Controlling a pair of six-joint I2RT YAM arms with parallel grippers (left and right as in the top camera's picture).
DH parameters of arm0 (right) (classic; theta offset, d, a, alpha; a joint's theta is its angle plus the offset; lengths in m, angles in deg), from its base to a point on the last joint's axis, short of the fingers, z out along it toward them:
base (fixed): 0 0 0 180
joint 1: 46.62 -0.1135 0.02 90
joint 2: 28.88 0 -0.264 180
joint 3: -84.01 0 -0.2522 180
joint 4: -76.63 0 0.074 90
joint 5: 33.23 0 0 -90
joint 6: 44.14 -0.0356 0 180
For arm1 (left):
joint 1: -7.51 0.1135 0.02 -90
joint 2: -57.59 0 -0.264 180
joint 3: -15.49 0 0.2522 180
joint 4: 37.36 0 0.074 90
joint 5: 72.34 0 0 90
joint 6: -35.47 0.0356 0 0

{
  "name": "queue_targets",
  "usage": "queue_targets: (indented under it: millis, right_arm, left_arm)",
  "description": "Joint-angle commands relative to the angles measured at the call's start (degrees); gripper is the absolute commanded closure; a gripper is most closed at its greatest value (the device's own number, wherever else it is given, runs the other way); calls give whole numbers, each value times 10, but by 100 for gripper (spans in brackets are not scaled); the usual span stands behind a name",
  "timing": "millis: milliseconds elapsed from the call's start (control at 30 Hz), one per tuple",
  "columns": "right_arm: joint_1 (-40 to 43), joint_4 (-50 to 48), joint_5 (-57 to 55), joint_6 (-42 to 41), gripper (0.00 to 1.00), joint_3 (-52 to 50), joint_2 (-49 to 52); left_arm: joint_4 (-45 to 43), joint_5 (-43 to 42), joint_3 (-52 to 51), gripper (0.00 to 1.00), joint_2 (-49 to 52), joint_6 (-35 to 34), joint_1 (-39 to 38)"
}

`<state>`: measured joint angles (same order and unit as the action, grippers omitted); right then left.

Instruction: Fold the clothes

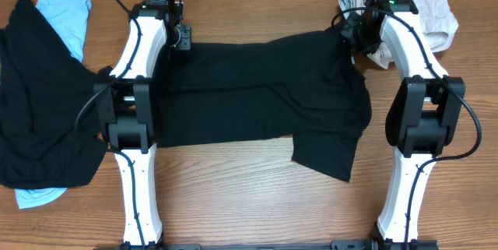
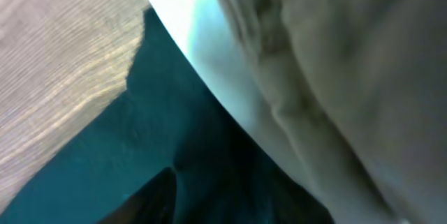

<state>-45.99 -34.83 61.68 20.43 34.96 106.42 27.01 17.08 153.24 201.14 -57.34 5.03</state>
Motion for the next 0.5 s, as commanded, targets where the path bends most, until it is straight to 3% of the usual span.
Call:
queue_targets:
  millis: [0, 233, 467]
  right_arm:
    - [-1, 17, 8, 2, 49, 0, 6]
    - [-1, 64, 17, 3, 38, 0, 6]
    - [-2, 93, 21, 3, 36, 0, 6]
  left_arm:
    - [9, -6, -9, 96, 6, 0, 6]
    - [-47, -9, -74, 96, 6, -24, 20]
    - [-145, -9, -104, 96, 6, -23, 52]
